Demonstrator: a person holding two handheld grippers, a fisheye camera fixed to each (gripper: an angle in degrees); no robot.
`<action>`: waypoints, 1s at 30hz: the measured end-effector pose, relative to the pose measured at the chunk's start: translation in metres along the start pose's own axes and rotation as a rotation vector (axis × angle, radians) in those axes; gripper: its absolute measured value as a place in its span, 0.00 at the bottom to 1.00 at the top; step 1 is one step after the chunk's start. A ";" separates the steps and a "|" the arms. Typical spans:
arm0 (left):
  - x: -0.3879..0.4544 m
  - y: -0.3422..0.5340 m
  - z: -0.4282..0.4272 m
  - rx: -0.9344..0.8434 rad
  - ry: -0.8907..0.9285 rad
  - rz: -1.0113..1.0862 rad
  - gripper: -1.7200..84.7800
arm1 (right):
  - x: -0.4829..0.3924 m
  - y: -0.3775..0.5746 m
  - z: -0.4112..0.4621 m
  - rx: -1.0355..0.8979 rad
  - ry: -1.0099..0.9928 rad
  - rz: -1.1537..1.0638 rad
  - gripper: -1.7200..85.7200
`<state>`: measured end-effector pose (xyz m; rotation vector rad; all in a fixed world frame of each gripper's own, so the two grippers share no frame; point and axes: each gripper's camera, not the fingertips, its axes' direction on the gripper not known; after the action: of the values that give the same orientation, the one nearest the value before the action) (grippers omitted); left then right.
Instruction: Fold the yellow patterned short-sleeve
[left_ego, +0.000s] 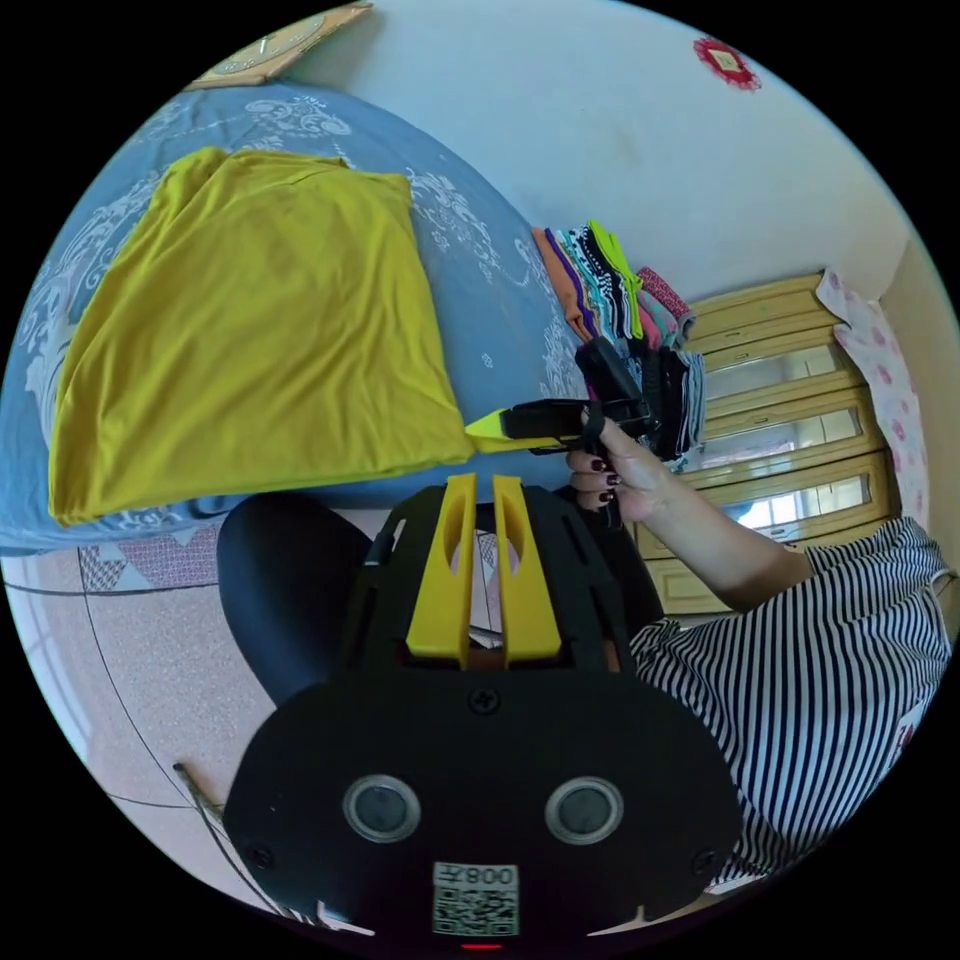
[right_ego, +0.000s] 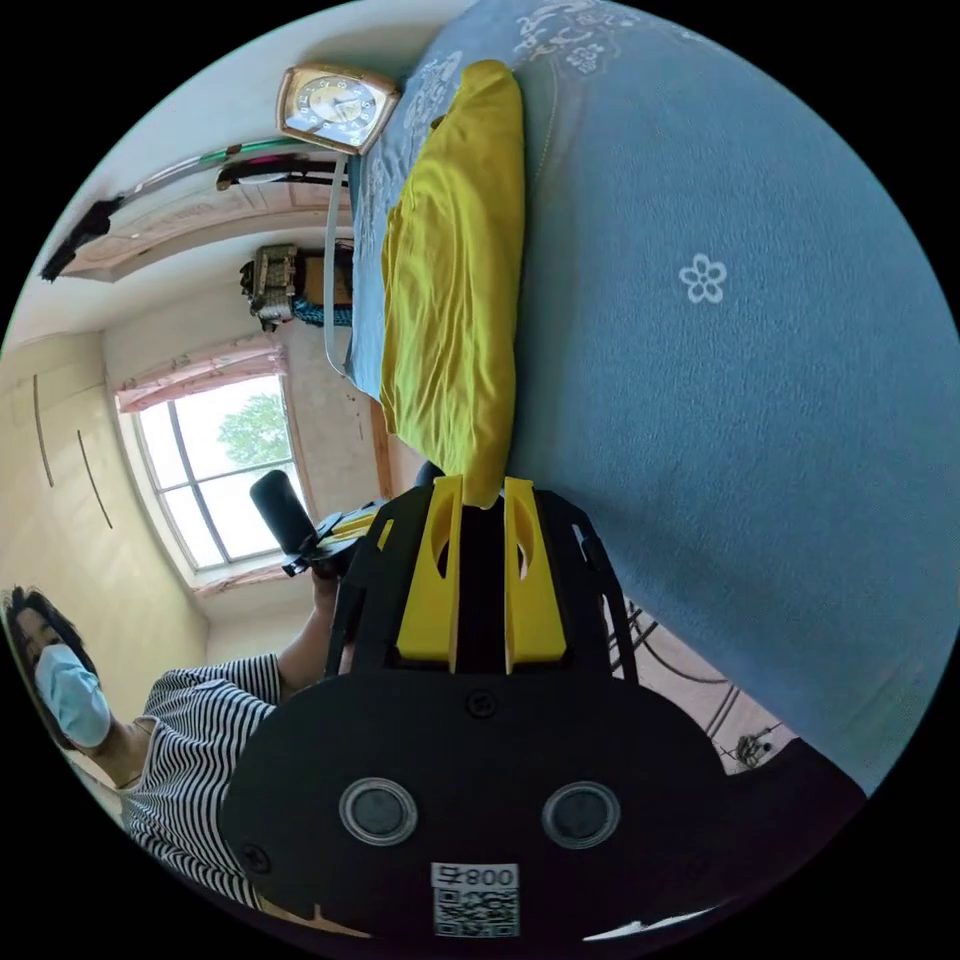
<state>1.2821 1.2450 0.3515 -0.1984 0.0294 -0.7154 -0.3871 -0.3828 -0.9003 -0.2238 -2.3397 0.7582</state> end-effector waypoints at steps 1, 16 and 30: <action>-0.004 0.003 -0.001 0.005 0.007 -0.010 0.05 | 0.015 0.006 0.011 -0.005 -0.017 0.011 0.11; -0.097 0.072 -0.037 0.211 0.191 -0.307 0.05 | 0.150 0.086 0.113 -0.002 -0.148 -0.007 0.05; -0.187 0.138 -0.063 0.660 0.549 -0.650 0.12 | 0.201 0.132 0.158 0.022 -0.207 -0.156 0.04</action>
<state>1.2247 1.4582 0.2558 0.6562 0.2569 -1.3676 -0.6479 -0.2785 -0.9648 0.0492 -2.5058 0.7606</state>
